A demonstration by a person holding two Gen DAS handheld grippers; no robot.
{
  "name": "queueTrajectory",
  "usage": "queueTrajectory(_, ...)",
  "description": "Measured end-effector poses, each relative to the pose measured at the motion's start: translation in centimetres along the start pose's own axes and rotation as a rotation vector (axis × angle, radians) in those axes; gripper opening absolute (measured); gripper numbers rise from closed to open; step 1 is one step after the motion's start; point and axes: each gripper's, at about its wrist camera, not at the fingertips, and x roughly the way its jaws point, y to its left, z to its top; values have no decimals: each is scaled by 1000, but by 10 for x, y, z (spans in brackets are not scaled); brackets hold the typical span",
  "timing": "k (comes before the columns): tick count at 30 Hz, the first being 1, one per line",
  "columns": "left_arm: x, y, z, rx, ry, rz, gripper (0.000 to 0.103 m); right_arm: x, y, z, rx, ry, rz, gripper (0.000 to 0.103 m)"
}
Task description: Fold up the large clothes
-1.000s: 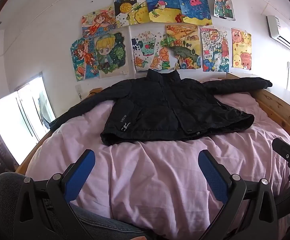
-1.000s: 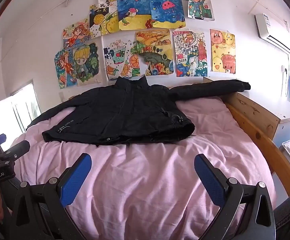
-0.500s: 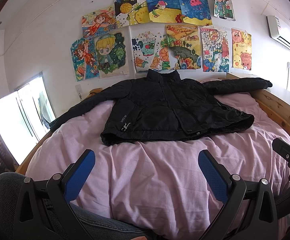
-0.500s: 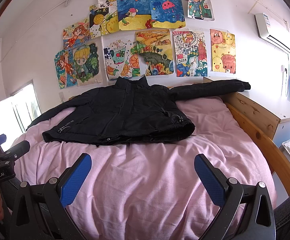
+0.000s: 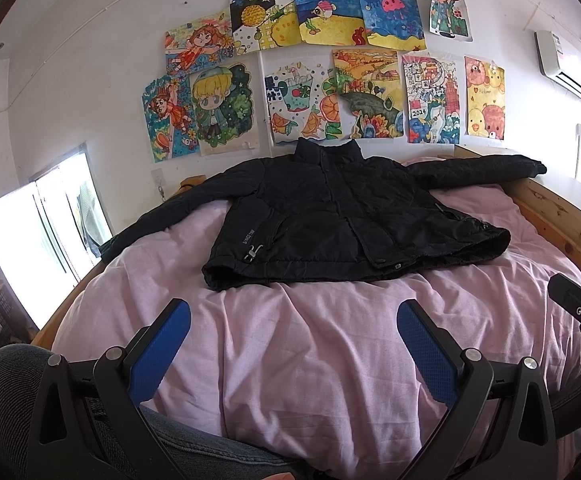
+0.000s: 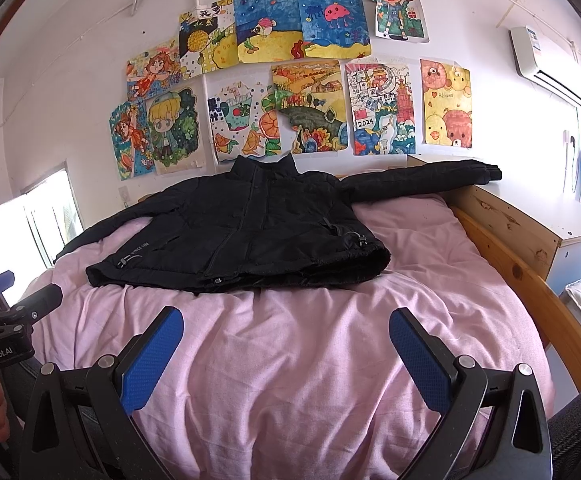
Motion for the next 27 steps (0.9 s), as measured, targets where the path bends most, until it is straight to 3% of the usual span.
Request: queueTrajectory(27, -1, -1, 5, 0, -1, 0, 102, -5, 3, 2, 5, -3, 2, 103)
